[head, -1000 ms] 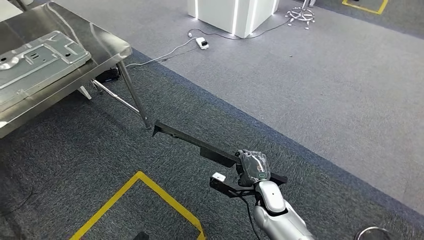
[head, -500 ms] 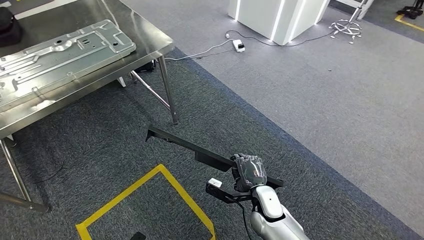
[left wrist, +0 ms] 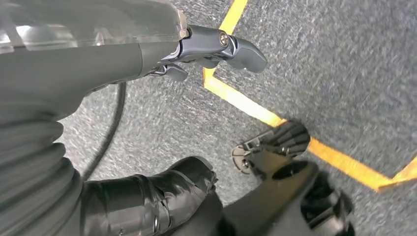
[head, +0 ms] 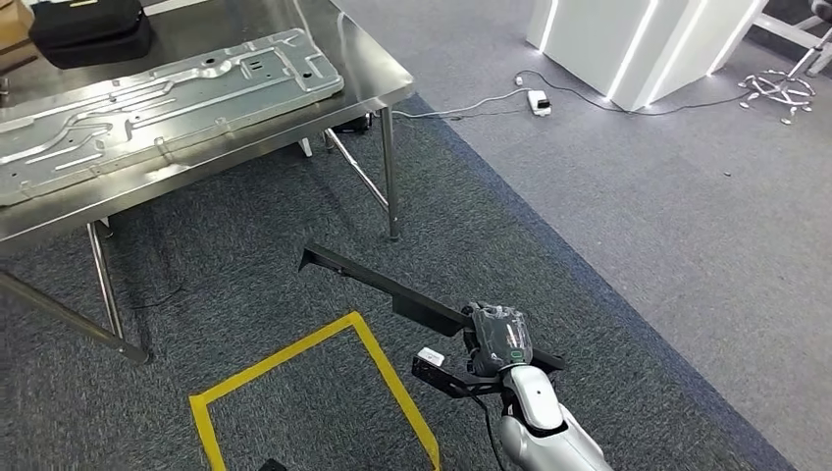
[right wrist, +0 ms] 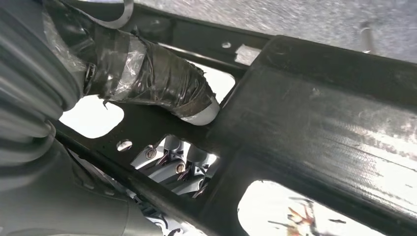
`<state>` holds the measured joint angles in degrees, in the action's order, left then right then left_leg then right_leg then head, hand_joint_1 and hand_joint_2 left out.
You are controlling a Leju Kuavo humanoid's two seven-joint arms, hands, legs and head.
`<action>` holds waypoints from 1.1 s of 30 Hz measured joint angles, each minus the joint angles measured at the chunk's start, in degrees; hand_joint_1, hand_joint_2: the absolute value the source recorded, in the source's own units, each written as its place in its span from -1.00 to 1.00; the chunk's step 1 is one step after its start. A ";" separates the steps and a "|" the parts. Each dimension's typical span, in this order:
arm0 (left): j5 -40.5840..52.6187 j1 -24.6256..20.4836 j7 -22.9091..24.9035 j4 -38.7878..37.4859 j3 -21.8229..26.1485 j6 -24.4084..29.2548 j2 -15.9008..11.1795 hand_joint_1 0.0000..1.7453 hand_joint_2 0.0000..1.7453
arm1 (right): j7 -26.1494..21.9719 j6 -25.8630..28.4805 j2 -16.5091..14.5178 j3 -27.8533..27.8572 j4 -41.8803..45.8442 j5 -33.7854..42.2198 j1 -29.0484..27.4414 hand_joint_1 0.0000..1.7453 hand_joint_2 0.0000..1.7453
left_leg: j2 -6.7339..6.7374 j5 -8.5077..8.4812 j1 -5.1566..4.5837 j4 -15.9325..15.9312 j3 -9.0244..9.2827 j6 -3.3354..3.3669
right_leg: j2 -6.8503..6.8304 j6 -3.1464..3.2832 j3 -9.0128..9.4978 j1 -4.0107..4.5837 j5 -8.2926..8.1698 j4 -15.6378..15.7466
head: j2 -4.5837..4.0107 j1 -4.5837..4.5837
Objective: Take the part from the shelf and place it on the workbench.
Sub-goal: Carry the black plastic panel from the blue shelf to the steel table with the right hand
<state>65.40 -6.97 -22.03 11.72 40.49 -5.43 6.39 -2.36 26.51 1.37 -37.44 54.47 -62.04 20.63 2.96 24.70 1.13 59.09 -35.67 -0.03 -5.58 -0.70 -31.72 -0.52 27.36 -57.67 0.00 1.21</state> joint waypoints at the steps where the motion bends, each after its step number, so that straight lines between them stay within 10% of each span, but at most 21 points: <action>1: -0.01 0.08 -0.04 0.00 0.02 0.02 -0.01 -1.00 1.00 | 0.01 0.00 0.11 0.00 0.27 0.01 -0.03 1.00 1.00 | -0.46 0.17 -0.21 0.10 -0.05 0.56 | -0.46 -0.34 0.07 0.13 0.13 -0.08 | 0.00 -0.02; 5: -0.03 0.51 -0.13 0.00 0.13 0.04 -0.08 -1.00 1.00 | 0.11 0.01 0.58 0.04 1.26 0.03 -0.08 1.00 1.00 | -2.67 -0.08 0.08 -0.21 -0.02 2.13 | 1.90 -1.48 -0.66 -0.40 2.62 -2.97 | 0.00 -0.10; 8: -0.03 0.33 -0.18 0.00 0.14 0.05 -0.08 -1.00 1.00 | 0.10 0.01 1.19 0.07 1.52 0.05 -0.42 1.00 1.00 | -4.44 -0.23 -0.07 -0.26 -0.12 2.78 | 5.10 -1.59 -5.96 -0.46 7.78 -13.82 | 0.00 -0.10; 10: -0.03 0.38 -0.20 0.00 0.15 0.04 -0.08 -1.00 1.00 | 0.08 -0.01 1.49 0.07 1.53 0.05 -0.81 1.00 1.00 | -6.03 -0.26 -0.31 -0.25 -0.10 2.91 | 5.46 -1.25 -7.86 -0.28 7.72 -16.93 | 0.00 -0.10; 14: -0.02 0.30 -0.25 0.00 0.16 0.02 0.12 -1.00 1.00 | -0.01 -0.06 1.78 0.10 1.97 0.02 -0.84 1.00 1.00 | -8.98 -0.44 -0.65 -0.18 -0.06 2.74 | 9.40 0.77 -2.38 0.05 0.51 -3.90 | 0.00 -0.09; 16: -0.01 0.08 -0.27 0.00 0.16 0.01 0.25 -1.00 1.00 | -0.08 -0.12 1.84 0.11 2.27 -0.01 -0.78 1.00 1.00 | -10.27 -0.68 -0.44 -0.22 -0.41 2.22 | 10.90 1.33 -1.14 0.19 -0.03 -0.94 | 0.00 -0.11; 19: -0.01 0.09 -0.29 0.00 0.17 0.00 0.10 -1.00 1.00 | -0.09 -0.18 1.79 0.11 2.69 -0.03 -0.68 1.00 1.00 | -10.84 -0.71 -0.39 -0.17 -0.95 1.25 | 8.70 1.56 -0.32 -0.09 -0.53 0.37 | 0.00 -0.11; 22: -0.01 0.10 -0.29 0.00 0.18 0.01 0.03 -1.00 1.00 | -0.13 -0.17 1.81 0.13 2.86 -0.03 -0.69 1.00 1.00 | -5.32 3.63 -0.64 6.95 -4.28 0.54 | 6.12 2.00 0.49 -0.30 -1.05 1.67 | 0.00 0.42; 25: 0.00 -0.03 -0.28 0.00 0.18 0.03 0.02 -1.00 1.00 | -0.22 -0.17 1.81 0.12 2.90 -0.09 -0.95 1.00 1.00 | -3.31 6.31 -0.33 14.30 -7.68 -0.10 | 3.36 1.85 0.53 -0.16 -0.66 1.43 | 0.00 0.53; 30: 0.03 -0.11 -0.31 0.00 0.18 0.05 -0.30 -1.00 1.00 | -0.40 -0.17 1.67 0.11 2.92 -0.25 -0.84 1.00 1.00 | 0.34 0.53 -0.63 0.63 -0.15 0.46 | -0.07 0.61 0.65 0.15 0.86 -0.06 | 0.00 0.45; 33: 0.04 -0.05 -0.32 0.00 0.17 0.04 -0.30 -1.00 1.00 | -0.56 -0.21 1.54 0.11 2.93 -0.37 -0.67 1.00 1.00 | -1.02 0.58 -0.79 0.04 -0.03 1.64 | -1.30 -0.14 0.86 0.38 1.34 -0.28 | 0.00 0.32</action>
<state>65.44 -7.03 -22.35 11.72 40.66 -5.39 6.10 -2.92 26.31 2.91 -37.33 57.41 -62.41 19.95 1.94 25.29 0.34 59.14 -35.71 1.62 -6.88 -0.83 -30.87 -0.15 28.69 -57.94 0.00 1.54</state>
